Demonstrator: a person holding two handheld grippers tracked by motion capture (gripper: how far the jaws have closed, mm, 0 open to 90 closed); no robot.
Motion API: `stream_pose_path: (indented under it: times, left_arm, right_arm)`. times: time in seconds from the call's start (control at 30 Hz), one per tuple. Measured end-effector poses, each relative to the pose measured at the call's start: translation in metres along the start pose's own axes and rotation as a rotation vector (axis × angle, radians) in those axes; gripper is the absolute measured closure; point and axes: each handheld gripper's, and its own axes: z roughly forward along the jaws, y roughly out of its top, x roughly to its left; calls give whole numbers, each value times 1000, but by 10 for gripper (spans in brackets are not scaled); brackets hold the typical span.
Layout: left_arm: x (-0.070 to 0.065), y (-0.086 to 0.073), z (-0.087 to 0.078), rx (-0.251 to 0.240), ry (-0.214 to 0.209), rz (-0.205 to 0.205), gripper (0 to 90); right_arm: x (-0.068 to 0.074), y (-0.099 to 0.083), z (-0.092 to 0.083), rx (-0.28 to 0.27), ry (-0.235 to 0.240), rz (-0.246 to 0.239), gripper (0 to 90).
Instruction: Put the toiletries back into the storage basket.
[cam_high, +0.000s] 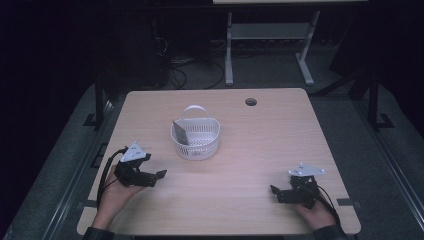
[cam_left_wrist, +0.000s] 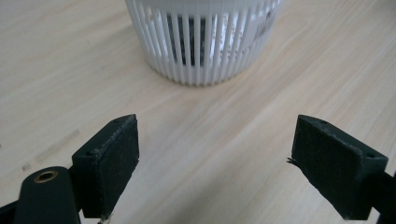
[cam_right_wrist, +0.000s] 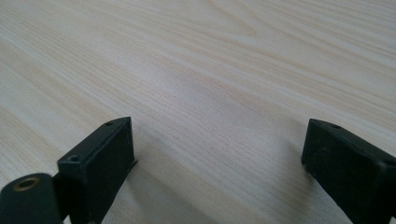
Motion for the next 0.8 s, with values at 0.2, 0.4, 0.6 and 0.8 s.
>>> stream_pose_path:
  times: [0.2,0.4,0.6,0.8]
  left_arm:
    - [0,-18,1,12,6,-20,143]
    - [1,-34,2,38,19,-40,143]
    - [3,-50,2,79,62,-48,142]
    - [5,-57,2,99,83,-68,136]
  right_arm:
    - [0,0,0,-1,1,-3,87]
    - [0,0,0,-1,0,-1,87]
    - [0,0,0,-1,0,0,87]
    - [0,0,0,-1,1,0,87]
